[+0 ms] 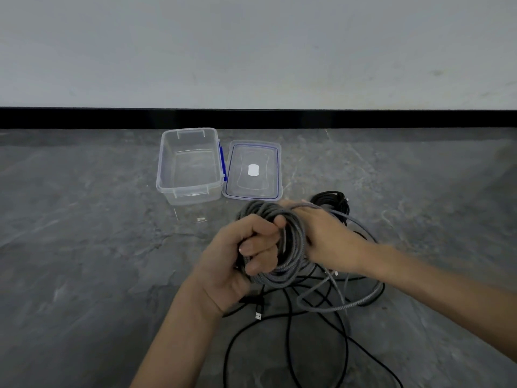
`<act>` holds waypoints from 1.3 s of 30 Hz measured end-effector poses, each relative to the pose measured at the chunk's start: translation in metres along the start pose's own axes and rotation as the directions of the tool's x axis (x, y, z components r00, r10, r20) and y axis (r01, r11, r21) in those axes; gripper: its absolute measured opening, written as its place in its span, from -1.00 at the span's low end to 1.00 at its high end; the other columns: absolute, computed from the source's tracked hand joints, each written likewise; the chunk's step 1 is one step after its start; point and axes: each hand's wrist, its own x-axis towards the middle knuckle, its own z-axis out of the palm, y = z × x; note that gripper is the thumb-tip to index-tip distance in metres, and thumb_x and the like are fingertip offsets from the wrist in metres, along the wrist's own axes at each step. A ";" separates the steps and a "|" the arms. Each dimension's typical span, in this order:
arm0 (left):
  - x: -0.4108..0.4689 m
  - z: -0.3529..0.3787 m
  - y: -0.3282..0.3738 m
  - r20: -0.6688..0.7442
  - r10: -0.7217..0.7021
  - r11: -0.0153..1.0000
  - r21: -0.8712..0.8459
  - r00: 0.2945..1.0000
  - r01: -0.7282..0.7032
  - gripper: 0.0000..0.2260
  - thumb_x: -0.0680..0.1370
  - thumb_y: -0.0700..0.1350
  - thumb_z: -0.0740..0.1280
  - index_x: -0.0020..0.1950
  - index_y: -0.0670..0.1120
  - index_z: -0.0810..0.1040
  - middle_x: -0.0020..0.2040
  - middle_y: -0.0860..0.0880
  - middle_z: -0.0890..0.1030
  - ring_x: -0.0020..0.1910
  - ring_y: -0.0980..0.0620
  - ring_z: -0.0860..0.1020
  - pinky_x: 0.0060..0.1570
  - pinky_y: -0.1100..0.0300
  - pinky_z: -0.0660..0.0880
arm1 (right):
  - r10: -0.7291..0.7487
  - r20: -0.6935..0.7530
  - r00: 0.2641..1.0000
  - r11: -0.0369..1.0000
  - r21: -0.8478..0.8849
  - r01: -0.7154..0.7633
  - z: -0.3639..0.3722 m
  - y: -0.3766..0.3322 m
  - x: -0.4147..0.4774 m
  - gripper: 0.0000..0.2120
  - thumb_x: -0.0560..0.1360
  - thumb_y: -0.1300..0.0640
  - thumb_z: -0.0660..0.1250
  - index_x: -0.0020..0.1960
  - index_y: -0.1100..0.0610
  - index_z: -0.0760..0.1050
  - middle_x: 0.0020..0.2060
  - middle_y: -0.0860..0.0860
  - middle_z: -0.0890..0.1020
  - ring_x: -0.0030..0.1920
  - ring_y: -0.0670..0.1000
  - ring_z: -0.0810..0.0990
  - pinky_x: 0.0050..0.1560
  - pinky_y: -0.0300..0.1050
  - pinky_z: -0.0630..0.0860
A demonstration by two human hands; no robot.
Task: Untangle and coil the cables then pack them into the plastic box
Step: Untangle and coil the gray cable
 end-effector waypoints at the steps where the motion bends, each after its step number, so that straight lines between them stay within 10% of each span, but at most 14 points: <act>1: -0.001 -0.001 0.003 -0.017 0.025 1.000 -0.009 1.000 -0.025 -0.91 0.28 -0.27 0.29 -0.31 -0.16 0.59 -0.64 0.12 0.27 -0.72 0.19 0.24 -0.63 0.33 0.18 | 0.005 0.002 1.000 1.000 -0.015 -0.005 0.001 -0.001 0.000 -0.66 0.45 0.18 0.25 0.21 0.17 0.50 0.18 0.01 0.58 0.24 0.01 0.51 0.30 -0.06 0.39; 11: -0.004 -0.016 0.029 -0.015 0.226 0.948 -0.227 0.974 -0.223 -0.87 0.25 -0.31 0.41 -0.26 -0.15 0.54 -0.62 0.11 0.32 -0.68 0.18 0.31 -0.62 0.37 0.27 | 0.217 0.193 0.957 0.966 -0.185 -0.182 0.026 0.002 -0.033 -0.85 0.48 0.16 0.27 -0.12 0.08 0.27 -0.07 0.02 0.49 0.08 0.09 0.50 0.09 -0.16 0.39; 19: -0.006 -0.011 0.049 -0.204 0.390 0.900 -0.121 0.898 -0.418 -0.93 0.36 -0.24 0.21 -0.25 -0.08 0.41 -0.62 0.11 0.24 -0.67 0.15 0.25 -0.59 0.37 0.23 | 0.273 0.302 0.913 0.936 -0.303 -0.180 0.046 0.021 -0.051 -0.73 0.51 0.26 0.17 0.20 0.15 0.39 0.21 0.06 0.51 0.29 0.04 0.41 0.47 -0.12 0.12; 23: 0.001 -0.009 0.038 -0.299 0.416 0.884 -0.087 0.859 -0.458 -0.88 0.45 -0.28 0.17 -0.23 -0.10 0.43 -0.59 0.12 0.21 -0.63 0.17 0.21 -0.57 0.39 0.21 | 0.251 0.363 0.897 0.924 -0.366 -0.110 0.055 0.021 -0.049 -0.44 0.56 0.20 0.18 0.52 0.20 0.11 0.52 0.08 0.18 0.55 0.00 0.05 0.49 -0.21 -0.14; 29: 0.005 -0.008 0.028 -0.360 0.452 0.891 0.135 0.816 -0.434 -0.78 0.58 -0.31 0.09 -0.17 -0.13 0.45 -0.57 0.12 0.20 -0.62 0.17 0.22 -0.56 0.37 0.25 | 0.284 0.567 0.773 0.958 -0.146 -0.245 0.041 -0.012 -0.040 -0.19 0.61 -0.13 0.15 0.55 0.26 -0.25 0.53 0.10 -0.29 0.53 -0.02 -0.29 0.48 -0.24 -0.23; 32: 0.004 -0.008 0.033 -0.349 0.458 0.887 0.127 0.818 -0.443 -0.78 0.58 -0.31 0.09 -0.17 -0.13 0.46 -0.57 0.11 0.20 -0.62 0.17 0.23 -0.56 0.37 0.26 | 0.279 0.611 0.740 0.925 0.036 -0.378 0.020 -0.017 -0.038 -0.39 0.64 -0.09 0.11 0.52 0.27 0.11 0.53 -0.11 -0.03 0.50 -0.20 -0.10 0.40 -0.39 -0.06; 34: 0.003 -0.009 0.035 -0.344 0.464 0.884 0.129 0.816 -0.449 -0.78 0.58 -0.31 0.09 -0.18 -0.13 0.46 -0.56 0.11 0.20 -0.62 0.17 0.24 -0.55 0.37 0.27 | 0.287 0.548 0.786 0.901 0.123 -0.415 0.010 -0.017 -0.032 -0.61 0.64 -0.06 0.12 0.12 0.27 0.46 0.11 -0.21 0.50 0.16 -0.20 0.37 0.10 -0.44 0.27; 36: 0.002 -0.010 0.038 -0.343 0.468 0.883 0.135 0.814 -0.450 -0.78 0.58 -0.31 0.09 -0.18 -0.13 0.45 -0.55 0.11 0.20 -0.61 0.17 0.24 -0.55 0.37 0.27 | 0.279 0.354 0.892 0.905 0.215 -0.368 0.006 -0.015 -0.028 -0.63 0.62 -0.01 0.19 -0.28 0.18 0.42 -0.42 -0.17 0.34 -0.34 -0.17 0.33 -0.21 -0.23 0.34; 39: 0.001 -0.011 0.038 -0.346 0.451 0.891 0.119 0.823 -0.438 -0.78 0.58 -0.31 0.09 -0.18 -0.12 0.45 -0.55 0.11 0.19 -0.61 0.17 0.22 -0.55 0.37 0.25 | 0.275 0.070 0.959 0.928 0.239 -0.284 0.012 -0.005 -0.027 -0.62 0.52 0.09 0.40 -0.46 -0.09 0.47 -0.62 -0.11 0.27 -0.52 -0.13 0.22 -0.39 -0.35 0.25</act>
